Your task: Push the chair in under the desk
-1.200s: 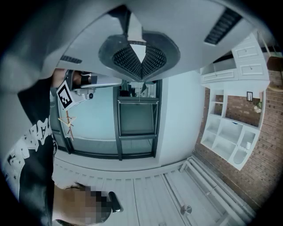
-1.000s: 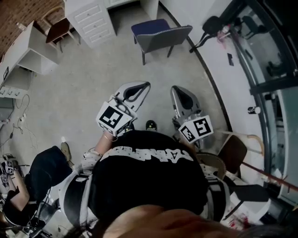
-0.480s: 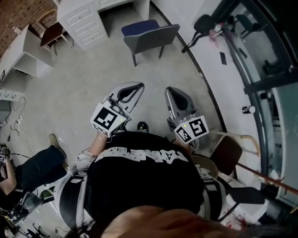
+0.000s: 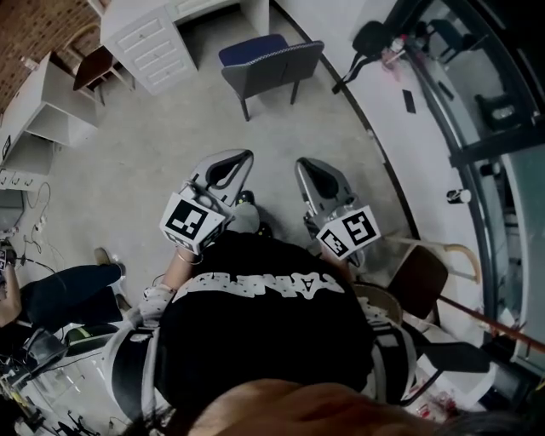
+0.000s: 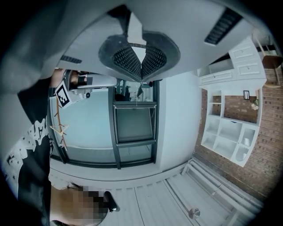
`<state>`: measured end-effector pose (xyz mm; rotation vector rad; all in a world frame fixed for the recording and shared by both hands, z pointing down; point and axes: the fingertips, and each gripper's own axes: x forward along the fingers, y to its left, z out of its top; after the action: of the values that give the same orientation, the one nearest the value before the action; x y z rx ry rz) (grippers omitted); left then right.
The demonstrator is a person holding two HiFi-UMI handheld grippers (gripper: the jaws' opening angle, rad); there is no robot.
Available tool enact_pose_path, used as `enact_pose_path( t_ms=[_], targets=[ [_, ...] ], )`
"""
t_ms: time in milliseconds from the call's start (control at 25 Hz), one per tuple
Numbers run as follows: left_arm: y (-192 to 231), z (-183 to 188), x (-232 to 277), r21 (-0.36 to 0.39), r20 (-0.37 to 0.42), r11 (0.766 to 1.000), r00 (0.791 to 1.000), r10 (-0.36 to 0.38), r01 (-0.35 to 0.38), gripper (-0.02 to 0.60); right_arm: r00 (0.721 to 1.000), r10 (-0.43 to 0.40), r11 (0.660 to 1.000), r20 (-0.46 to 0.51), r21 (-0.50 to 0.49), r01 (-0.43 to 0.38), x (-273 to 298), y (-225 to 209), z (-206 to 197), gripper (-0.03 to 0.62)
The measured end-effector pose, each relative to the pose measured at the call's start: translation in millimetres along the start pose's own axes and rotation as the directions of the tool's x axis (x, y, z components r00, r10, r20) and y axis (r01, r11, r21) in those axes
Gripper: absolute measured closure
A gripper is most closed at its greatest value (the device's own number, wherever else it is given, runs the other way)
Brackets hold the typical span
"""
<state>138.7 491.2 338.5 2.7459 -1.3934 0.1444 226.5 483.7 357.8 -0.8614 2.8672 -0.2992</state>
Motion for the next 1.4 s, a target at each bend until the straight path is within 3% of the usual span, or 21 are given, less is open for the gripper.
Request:
enact_pose_path(
  t_ms=[280, 520, 680, 880, 1400],
  targets=[
    [16, 1, 35, -0.035, 0.023, 0.996, 0.996, -0.085, 0.086, 0.548, 0.997, -0.08, 0.996, -0.003, -0.024, 0.08, 4, -23, 7, 0.562],
    [36, 10, 78, -0.034, 0.046, 0.978, 0.978, -0.202, 0.204, 0.548, 0.981, -0.194, 0.98, -0.014, -0.034, 0.194, 17, -57, 19, 0.562],
    [58, 14, 99, -0.019, 0.055, 0.966, 0.965, -0.257, 0.259, 0.548, 0.974, -0.224, 0.974, -0.008, -0.03, 0.224, 42, -70, 26, 0.561],
    [84, 18, 119, -0.058, 0.056, 0.957, 0.958, -0.282, 0.285, 0.548, 0.97, -0.243, 0.97, -0.01, -0.033, 0.243, 69, -84, 31, 0.562],
    [135, 20, 156, -0.025, 0.072, 0.933, 0.932, -0.356, 0.359, 0.548, 0.953, -0.301, 0.953, -0.043, -0.029, 0.3, 120, -116, 32, 0.56]
  ],
)
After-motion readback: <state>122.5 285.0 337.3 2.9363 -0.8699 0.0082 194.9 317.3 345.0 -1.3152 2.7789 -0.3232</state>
